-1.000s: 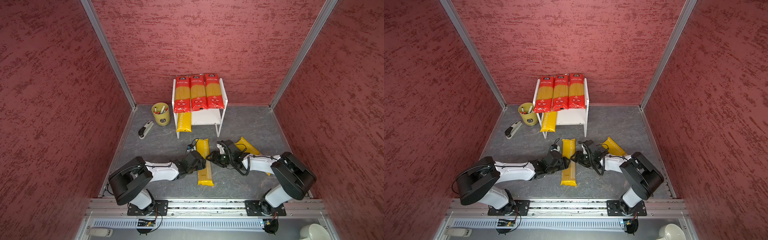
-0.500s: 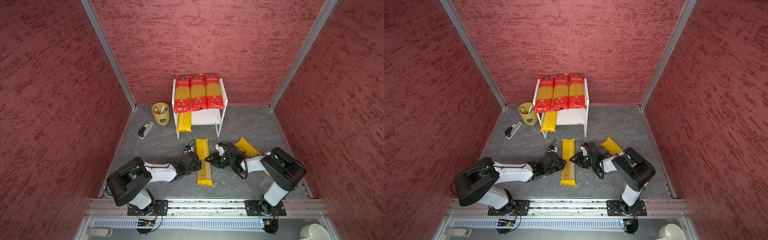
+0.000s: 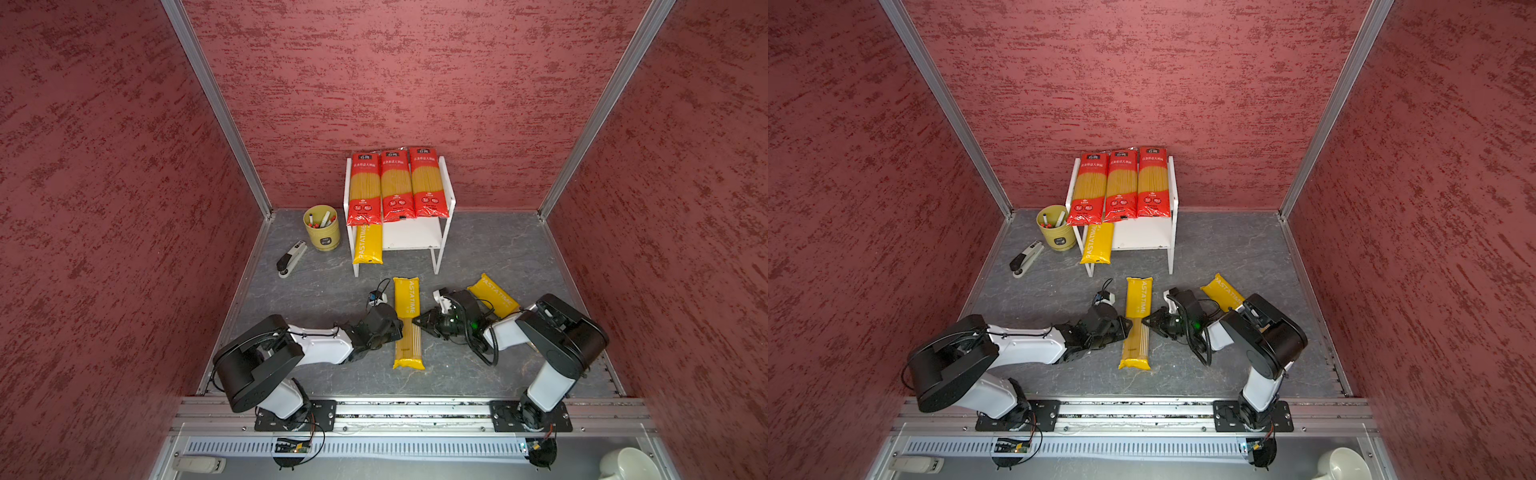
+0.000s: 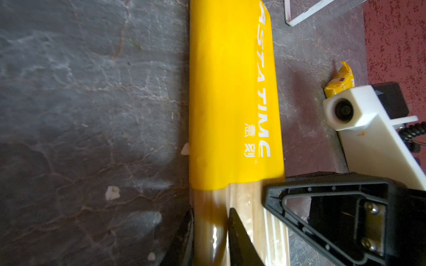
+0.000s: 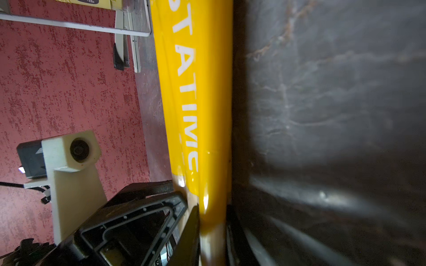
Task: Arrange pasta packages on shelves
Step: Pick up the pasta bag from the center of the table.
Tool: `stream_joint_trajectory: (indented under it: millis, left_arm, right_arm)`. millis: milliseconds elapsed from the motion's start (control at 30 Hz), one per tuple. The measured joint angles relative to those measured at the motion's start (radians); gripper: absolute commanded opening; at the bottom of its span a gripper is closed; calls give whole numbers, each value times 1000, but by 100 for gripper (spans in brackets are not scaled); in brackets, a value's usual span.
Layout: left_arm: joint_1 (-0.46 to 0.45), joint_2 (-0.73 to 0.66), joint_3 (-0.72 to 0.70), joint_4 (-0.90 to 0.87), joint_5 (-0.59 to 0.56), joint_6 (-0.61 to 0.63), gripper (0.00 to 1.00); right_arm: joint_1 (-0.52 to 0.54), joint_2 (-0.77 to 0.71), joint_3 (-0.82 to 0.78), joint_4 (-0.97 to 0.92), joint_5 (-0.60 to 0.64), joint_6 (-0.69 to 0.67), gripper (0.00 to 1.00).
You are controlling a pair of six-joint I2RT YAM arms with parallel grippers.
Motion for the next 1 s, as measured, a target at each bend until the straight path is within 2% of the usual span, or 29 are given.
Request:
stream_joint_trajectory:
  millis: [100, 267, 400, 500, 833, 1000]
  left_arm:
    - [-2, -4, 0, -2, -2, 0, 26]
    - [-6, -26, -5, -9, 12, 3, 43]
    - [-10, -115, -17, -21, 34, 31, 52]
    - [5, -211, -18, -31, 50, 54, 55]
    - [107, -508, -93, -45, 112, 148, 68]
    - [206, -563, -151, 8, 200, 148, 75]
  right_arm:
    - [0, 3, 0, 6, -1, 3, 12]
    - [1, -1, -35, 65, -1, 9, 4]
    - [4, -56, -95, 109, -2, -3, 0]
    - [6, -123, -118, 105, -6, -31, 0]
    - [7, -443, -100, -94, -15, -224, 0]
    - [-6, -494, -26, -190, -32, -283, 0]
